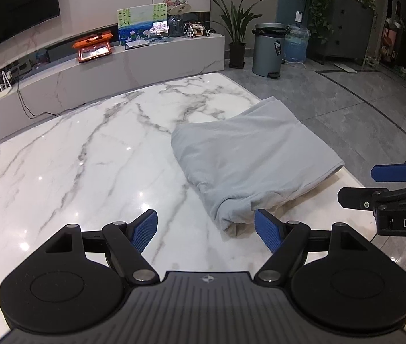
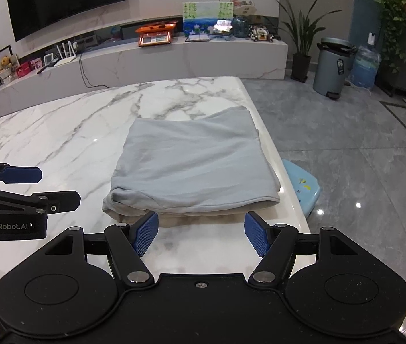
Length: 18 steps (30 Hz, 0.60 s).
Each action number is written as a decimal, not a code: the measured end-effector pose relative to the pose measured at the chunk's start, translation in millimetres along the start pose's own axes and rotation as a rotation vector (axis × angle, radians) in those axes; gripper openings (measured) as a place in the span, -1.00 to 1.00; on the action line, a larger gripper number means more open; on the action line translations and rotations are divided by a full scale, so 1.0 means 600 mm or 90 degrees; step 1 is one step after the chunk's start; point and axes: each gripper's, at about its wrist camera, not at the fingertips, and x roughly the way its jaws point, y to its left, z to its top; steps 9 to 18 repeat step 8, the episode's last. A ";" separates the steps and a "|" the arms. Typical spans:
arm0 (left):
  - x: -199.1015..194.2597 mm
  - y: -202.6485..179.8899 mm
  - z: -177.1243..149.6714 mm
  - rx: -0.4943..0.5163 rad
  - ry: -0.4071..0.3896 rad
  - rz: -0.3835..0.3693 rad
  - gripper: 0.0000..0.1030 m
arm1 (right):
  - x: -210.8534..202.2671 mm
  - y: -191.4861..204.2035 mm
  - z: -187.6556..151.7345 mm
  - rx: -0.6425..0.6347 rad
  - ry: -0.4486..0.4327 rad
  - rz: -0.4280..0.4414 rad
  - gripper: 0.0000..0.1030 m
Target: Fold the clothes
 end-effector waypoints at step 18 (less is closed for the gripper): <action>-0.001 0.003 -0.001 0.009 -0.012 0.036 0.43 | 0.005 0.004 0.002 0.003 0.000 0.001 0.26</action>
